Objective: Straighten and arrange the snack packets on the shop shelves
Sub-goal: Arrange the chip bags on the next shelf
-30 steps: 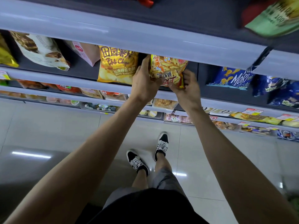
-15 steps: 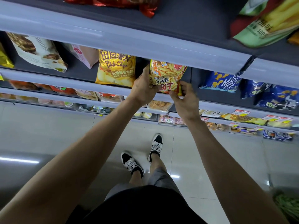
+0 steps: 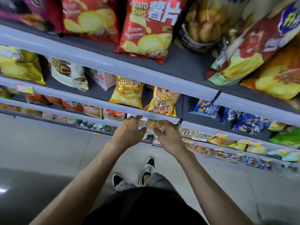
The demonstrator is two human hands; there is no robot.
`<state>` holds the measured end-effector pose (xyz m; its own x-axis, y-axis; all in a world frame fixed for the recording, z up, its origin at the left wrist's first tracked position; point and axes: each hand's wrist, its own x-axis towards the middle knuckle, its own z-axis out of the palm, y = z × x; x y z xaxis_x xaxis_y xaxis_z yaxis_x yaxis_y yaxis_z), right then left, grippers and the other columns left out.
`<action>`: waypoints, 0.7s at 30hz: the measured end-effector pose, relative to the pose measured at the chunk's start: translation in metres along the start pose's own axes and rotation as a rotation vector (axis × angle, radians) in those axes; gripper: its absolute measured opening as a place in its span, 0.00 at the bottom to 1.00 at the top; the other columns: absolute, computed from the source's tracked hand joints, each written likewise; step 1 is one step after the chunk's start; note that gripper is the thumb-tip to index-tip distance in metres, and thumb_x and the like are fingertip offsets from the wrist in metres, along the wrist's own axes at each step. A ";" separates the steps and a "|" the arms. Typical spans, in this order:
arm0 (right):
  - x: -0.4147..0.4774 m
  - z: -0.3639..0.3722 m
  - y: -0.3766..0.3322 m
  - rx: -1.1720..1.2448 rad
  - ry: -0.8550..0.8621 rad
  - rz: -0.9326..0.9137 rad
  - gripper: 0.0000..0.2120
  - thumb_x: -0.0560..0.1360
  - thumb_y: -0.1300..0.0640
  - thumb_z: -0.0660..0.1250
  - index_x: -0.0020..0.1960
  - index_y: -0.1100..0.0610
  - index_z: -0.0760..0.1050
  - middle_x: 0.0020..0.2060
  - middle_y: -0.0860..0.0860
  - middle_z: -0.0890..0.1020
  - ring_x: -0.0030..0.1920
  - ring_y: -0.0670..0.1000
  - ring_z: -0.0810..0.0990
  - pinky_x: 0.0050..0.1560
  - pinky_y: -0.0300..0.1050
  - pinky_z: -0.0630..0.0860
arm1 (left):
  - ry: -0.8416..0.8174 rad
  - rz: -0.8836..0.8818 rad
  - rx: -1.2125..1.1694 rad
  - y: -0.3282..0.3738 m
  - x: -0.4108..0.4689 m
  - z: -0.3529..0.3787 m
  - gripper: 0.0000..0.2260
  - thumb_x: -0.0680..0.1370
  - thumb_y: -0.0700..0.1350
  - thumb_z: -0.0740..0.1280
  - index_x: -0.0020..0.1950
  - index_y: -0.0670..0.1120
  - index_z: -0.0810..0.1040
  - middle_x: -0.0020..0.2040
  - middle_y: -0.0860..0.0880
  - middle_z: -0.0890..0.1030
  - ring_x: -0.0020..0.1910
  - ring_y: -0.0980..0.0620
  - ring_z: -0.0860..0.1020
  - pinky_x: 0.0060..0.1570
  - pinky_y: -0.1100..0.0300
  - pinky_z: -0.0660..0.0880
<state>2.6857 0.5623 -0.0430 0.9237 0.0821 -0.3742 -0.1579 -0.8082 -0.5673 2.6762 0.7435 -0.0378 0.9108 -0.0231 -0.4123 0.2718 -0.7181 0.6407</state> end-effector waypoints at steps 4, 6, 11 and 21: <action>-0.021 0.010 -0.038 -0.067 -0.109 -0.148 0.24 0.80 0.41 0.64 0.73 0.49 0.72 0.69 0.50 0.78 0.70 0.55 0.76 0.67 0.56 0.75 | 0.141 -0.057 -0.025 -0.021 -0.046 -0.025 0.22 0.81 0.50 0.70 0.75 0.50 0.76 0.66 0.44 0.83 0.65 0.41 0.80 0.60 0.48 0.78; -0.024 0.017 -0.060 -0.102 -0.141 -0.226 0.22 0.82 0.44 0.65 0.73 0.49 0.72 0.69 0.50 0.78 0.70 0.54 0.75 0.68 0.56 0.73 | 0.214 -0.099 -0.019 -0.032 -0.065 -0.040 0.22 0.81 0.51 0.68 0.76 0.54 0.75 0.64 0.46 0.84 0.63 0.42 0.82 0.57 0.49 0.79; -0.024 0.034 -0.120 -0.227 -0.179 -0.473 0.18 0.83 0.45 0.64 0.71 0.49 0.72 0.66 0.49 0.78 0.68 0.53 0.73 0.64 0.52 0.73 | 0.381 -0.292 0.007 -0.057 -0.100 -0.076 0.21 0.82 0.54 0.64 0.76 0.58 0.73 0.66 0.50 0.83 0.64 0.42 0.80 0.57 0.48 0.79; 0.014 0.084 -0.223 -0.337 -0.309 -0.845 0.23 0.83 0.41 0.61 0.75 0.48 0.69 0.69 0.46 0.76 0.70 0.51 0.72 0.67 0.48 0.72 | 0.593 -0.649 -0.092 -0.092 -0.128 -0.130 0.19 0.83 0.56 0.62 0.75 0.61 0.72 0.67 0.54 0.82 0.65 0.45 0.80 0.60 0.51 0.79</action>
<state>2.7050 0.7930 0.0165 0.5460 0.8256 -0.1422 0.6710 -0.5326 -0.5158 2.5746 0.9029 0.0399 0.5725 0.7527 -0.3250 0.7919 -0.4049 0.4570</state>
